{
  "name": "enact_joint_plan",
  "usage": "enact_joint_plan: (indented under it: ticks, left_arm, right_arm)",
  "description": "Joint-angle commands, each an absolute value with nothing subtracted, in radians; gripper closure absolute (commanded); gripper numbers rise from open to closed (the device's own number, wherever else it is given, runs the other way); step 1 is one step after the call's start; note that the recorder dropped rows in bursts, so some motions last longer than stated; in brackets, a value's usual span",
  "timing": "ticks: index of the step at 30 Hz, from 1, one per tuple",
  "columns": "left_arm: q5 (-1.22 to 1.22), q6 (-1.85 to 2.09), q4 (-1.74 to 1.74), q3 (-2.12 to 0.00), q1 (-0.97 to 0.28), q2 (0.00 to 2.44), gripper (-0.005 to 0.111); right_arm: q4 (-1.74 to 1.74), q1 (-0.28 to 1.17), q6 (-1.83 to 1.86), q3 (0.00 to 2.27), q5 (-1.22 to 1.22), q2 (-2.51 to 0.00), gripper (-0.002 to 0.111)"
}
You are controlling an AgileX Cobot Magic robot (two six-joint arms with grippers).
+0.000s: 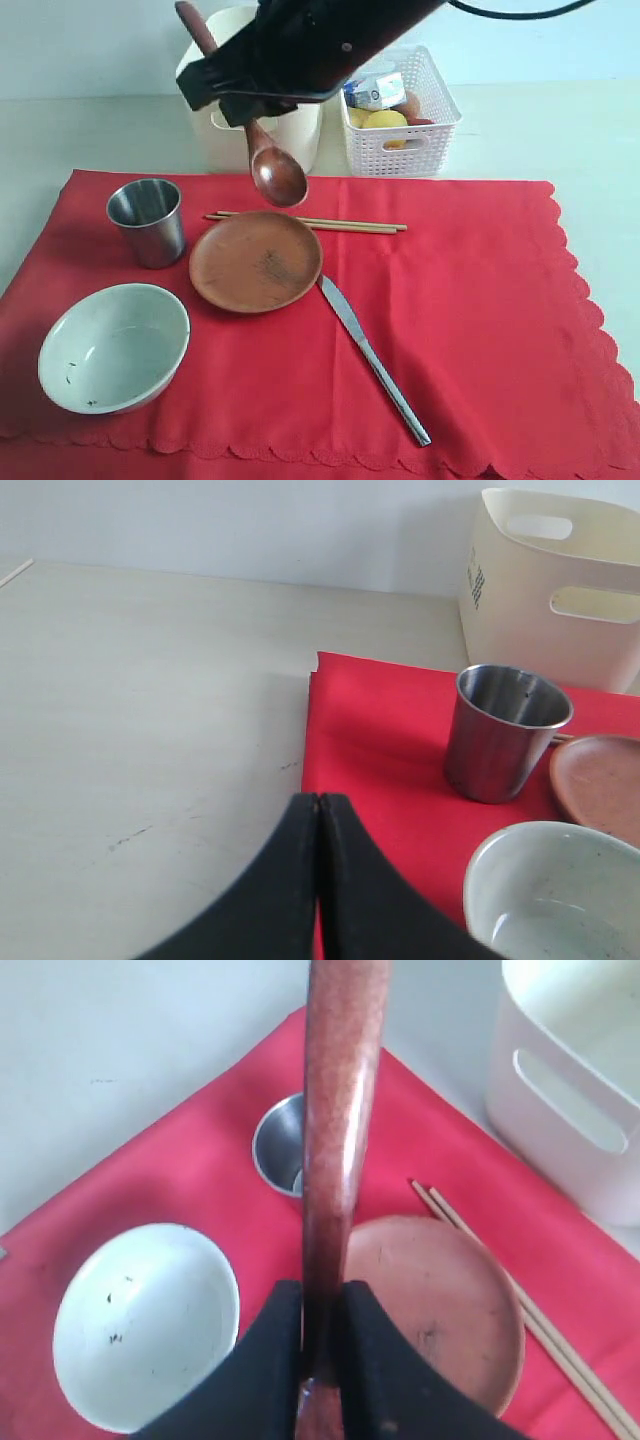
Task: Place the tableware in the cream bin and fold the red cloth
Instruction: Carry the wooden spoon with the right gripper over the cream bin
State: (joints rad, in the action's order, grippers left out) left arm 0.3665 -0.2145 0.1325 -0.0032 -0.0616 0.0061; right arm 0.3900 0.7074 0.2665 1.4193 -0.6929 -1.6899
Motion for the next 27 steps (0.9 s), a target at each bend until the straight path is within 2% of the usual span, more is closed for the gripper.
enact_joint_plan:
  ticks: [1, 14, 27]
  left_arm:
    - [0.358, -0.215, 0.127, 0.0, -0.058, 0.0, 0.107]
    - [0.358, -0.215, 0.127, 0.0, -0.058, 0.0, 0.107]
    - [0.358, -0.215, 0.127, 0.0, -0.058, 0.0, 0.107]
  right_arm:
    - [0.38, 0.697, 0.26, 1.514, -0.678, -1.75, 0.108]
    - [0.448, 0.544, 0.108, 1.829, -0.563, -2.038, 0.108]
    - [0.399, 0.529, 0.111, 1.853, -0.163, -2.162, 0.108]
